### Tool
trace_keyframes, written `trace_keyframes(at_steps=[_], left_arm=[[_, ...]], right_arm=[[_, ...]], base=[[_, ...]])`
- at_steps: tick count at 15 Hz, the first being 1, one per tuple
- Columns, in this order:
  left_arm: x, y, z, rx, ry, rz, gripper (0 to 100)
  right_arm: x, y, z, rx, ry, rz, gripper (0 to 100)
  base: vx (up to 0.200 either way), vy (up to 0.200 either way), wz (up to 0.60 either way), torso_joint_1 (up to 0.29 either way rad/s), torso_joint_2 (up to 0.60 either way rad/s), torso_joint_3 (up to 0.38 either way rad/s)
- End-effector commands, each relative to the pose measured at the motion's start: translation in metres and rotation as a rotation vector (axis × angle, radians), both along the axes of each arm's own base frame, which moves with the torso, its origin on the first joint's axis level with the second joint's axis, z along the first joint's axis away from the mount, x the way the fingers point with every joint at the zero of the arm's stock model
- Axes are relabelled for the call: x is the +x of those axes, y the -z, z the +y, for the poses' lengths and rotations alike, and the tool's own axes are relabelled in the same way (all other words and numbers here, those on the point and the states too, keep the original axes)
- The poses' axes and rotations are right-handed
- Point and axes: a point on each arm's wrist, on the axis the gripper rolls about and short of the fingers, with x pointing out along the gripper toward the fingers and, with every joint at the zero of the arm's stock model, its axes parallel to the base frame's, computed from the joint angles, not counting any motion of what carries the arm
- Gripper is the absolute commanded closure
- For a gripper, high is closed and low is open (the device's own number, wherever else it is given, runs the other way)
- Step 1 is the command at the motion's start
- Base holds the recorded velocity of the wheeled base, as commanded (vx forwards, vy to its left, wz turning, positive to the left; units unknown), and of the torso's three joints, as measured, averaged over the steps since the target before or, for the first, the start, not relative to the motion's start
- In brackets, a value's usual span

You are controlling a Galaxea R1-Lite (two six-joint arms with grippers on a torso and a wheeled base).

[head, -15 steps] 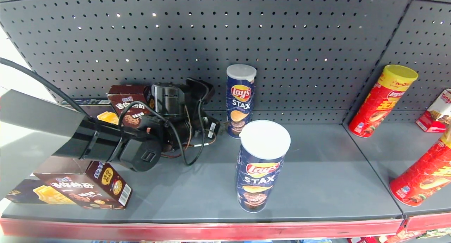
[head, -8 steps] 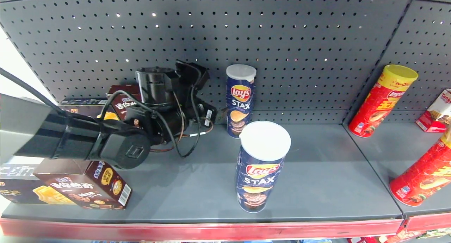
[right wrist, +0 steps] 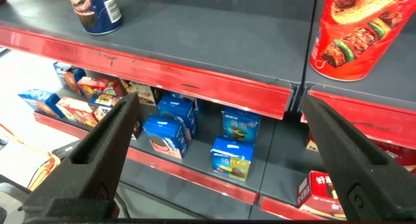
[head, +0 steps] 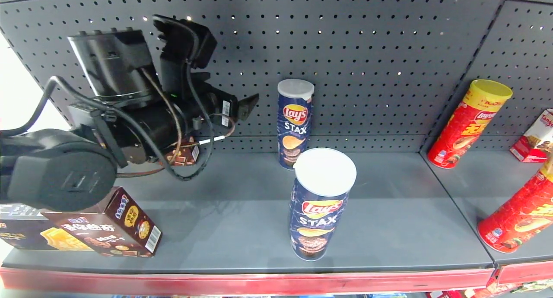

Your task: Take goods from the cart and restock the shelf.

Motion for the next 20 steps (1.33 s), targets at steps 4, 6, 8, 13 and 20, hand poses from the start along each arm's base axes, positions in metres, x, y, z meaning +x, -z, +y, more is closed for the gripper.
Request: trace_keyframes(at_steps=[4, 6, 8, 13, 20], left_arm=[[-0.061, -0.012, 0.032, -0.021, -0.062, -0.031, 0], [-0.075, -0.005, 0.04, -0.019, -0.071, -0.016, 0], [-0.078, -0.006, 0.041, -0.03, -0.069, -0.031, 0], [-0.078, -0.003, 0.042, -0.051, -0.072, -0.066, 0], [-0.063, 0.006, 0.035, -0.063, -0.074, -0.06, 0]], right_arm=[[0.0, 0.0, 0.0, 0.001, -0.008, 0.001, 0], [0.0, 0.0, 0.0, 0.002, -0.008, 0.001, 0], [-0.001, -0.004, 0.0, 0.035, 0.01, -0.005, 0], [0.009, -0.083, 0.006, 0.057, -0.096, 0.059, 0], [0.079, -0.109, 0.046, -0.166, -0.332, 0.314, 0]], base=[[0.0, 0.0, 0.0, 0.0, 0.0, 0.0], [0.0, 0.0, 0.0, 0.0, 0.0, 0.0], [0.0, 0.0, 0.0, 0.0, 0.0, 0.0], [0.0, 0.0, 0.0, 0.0, 0.0, 0.0], [0.0, 0.0, 0.0, 0.0, 0.0, 0.0]])
